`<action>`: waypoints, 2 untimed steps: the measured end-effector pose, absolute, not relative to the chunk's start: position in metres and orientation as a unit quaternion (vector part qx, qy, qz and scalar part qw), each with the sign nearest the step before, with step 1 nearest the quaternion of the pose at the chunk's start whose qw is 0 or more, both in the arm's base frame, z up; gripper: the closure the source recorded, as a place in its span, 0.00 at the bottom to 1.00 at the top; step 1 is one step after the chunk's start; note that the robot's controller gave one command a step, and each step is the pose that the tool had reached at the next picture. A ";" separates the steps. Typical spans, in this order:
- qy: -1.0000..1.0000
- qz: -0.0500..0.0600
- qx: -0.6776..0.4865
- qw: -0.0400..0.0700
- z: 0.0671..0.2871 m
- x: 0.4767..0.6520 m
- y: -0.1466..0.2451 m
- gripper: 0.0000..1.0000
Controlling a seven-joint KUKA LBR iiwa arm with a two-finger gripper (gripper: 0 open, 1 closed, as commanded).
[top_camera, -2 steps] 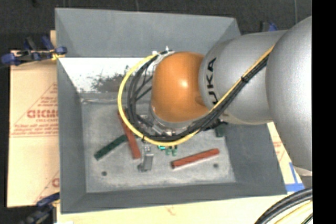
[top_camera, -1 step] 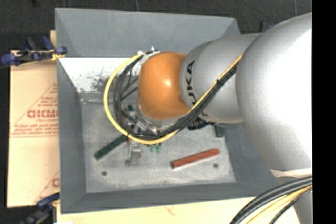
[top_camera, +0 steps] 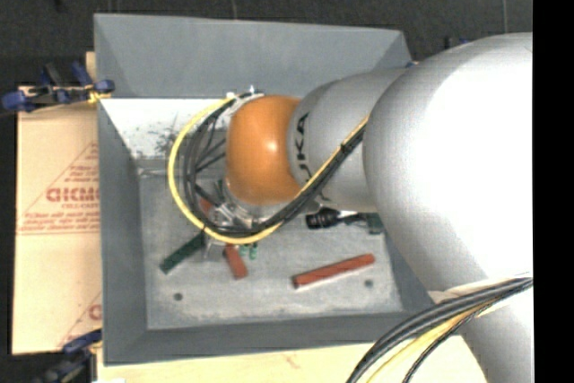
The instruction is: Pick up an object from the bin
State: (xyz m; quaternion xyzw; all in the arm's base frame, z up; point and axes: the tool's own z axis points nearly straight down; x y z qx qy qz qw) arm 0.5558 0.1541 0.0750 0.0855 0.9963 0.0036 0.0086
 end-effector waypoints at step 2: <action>0.996 0.003 0.088 0.007 0.074 0.555 0.153 1.00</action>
Offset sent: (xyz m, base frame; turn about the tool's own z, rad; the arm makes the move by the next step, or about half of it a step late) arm 0.0000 0.0000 0.0000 0.0000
